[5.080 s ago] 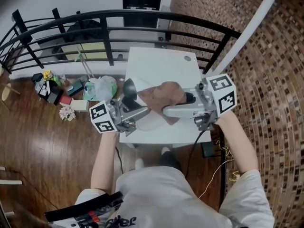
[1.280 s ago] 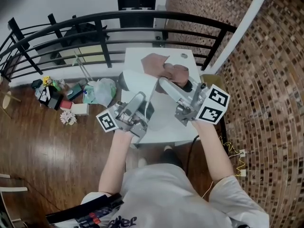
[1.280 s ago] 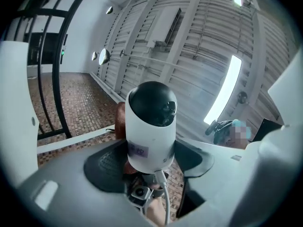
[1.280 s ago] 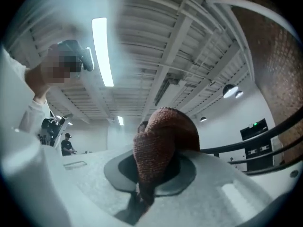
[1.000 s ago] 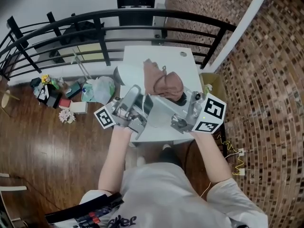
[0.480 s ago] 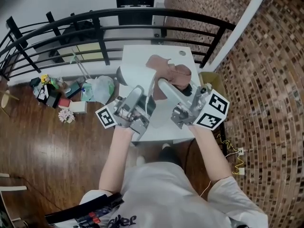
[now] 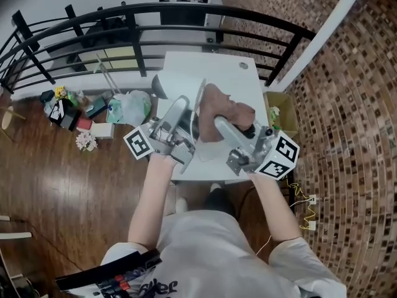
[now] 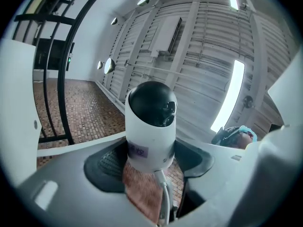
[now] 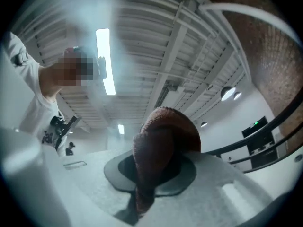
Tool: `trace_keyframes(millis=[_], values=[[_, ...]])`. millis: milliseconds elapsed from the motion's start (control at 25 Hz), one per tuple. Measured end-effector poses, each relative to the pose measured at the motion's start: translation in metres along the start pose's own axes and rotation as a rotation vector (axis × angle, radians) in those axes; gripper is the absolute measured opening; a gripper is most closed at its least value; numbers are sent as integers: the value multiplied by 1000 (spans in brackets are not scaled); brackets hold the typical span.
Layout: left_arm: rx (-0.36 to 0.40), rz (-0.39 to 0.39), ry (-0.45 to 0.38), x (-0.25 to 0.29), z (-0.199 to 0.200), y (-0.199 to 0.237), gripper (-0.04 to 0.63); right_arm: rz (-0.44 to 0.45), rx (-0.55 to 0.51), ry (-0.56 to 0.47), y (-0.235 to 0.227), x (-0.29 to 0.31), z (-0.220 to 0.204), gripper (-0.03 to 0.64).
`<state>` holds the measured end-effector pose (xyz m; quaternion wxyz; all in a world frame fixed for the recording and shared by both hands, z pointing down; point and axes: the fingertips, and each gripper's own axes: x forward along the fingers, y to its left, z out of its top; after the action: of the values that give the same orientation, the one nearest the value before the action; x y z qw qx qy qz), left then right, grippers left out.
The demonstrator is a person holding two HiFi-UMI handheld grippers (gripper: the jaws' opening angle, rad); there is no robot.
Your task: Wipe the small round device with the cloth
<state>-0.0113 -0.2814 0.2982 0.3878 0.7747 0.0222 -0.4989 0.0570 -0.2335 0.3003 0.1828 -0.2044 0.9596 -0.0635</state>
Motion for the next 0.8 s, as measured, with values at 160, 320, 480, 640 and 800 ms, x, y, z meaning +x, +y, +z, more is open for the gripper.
trace_keyframes(millis=[160,320,480,640,800], values=[[-39,-7,-25,-3,-1,8,336,-178,-110,-79,-53,11,33,23],[-103,-9,-65,4,-3,25,336,-101,-144,2,-39,36,7,23],[-50,34,-48,5,1,38,336,-56,-101,32,-22,31,-17,23],[54,113,3,1,2,61,335,22,-84,87,-17,16,-31,23],[283,312,146,-17,-4,106,334,-97,-10,-2,-69,-12,-11,24]])
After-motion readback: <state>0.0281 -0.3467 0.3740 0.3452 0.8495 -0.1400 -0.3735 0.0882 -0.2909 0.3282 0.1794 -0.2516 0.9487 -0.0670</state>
